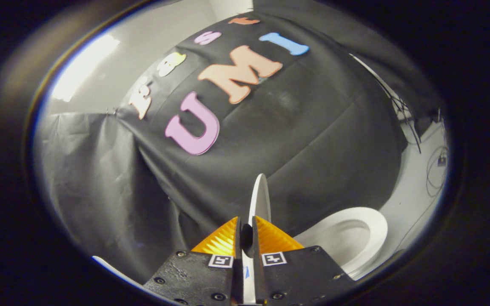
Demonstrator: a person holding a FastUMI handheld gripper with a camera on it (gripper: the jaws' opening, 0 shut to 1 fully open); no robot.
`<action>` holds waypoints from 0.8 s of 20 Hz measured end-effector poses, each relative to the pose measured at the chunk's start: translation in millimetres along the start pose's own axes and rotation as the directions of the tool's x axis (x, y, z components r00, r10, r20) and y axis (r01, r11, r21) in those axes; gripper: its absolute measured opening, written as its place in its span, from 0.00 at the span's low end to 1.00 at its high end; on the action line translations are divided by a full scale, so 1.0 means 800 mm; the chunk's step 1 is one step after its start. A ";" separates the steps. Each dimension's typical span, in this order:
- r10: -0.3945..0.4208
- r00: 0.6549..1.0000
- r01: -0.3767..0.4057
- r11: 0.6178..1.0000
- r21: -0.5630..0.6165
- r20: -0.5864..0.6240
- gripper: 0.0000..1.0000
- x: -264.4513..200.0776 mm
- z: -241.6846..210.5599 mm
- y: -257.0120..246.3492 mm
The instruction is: Open the toilet lid.
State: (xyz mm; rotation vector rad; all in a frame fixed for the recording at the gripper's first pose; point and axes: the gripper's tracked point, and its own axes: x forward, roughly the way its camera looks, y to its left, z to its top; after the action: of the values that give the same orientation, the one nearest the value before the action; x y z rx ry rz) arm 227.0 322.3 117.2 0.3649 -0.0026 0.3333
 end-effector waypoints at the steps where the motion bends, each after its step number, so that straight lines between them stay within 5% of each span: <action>1: 0.006 1.000 -0.006 1.000 -0.029 -0.009 0.10 0.003 -0.001 0.013; 10: 0.105 0.991 -0.126 0.947 -0.294 -0.086 0.10 0.027 -0.041 0.131; 16: 0.183 0.973 -0.220 0.912 -0.345 -0.139 0.11 0.048 -0.074 0.198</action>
State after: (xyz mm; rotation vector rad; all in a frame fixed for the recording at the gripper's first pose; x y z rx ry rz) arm 209.5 495.0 119.7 -0.0181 0.0005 0.5472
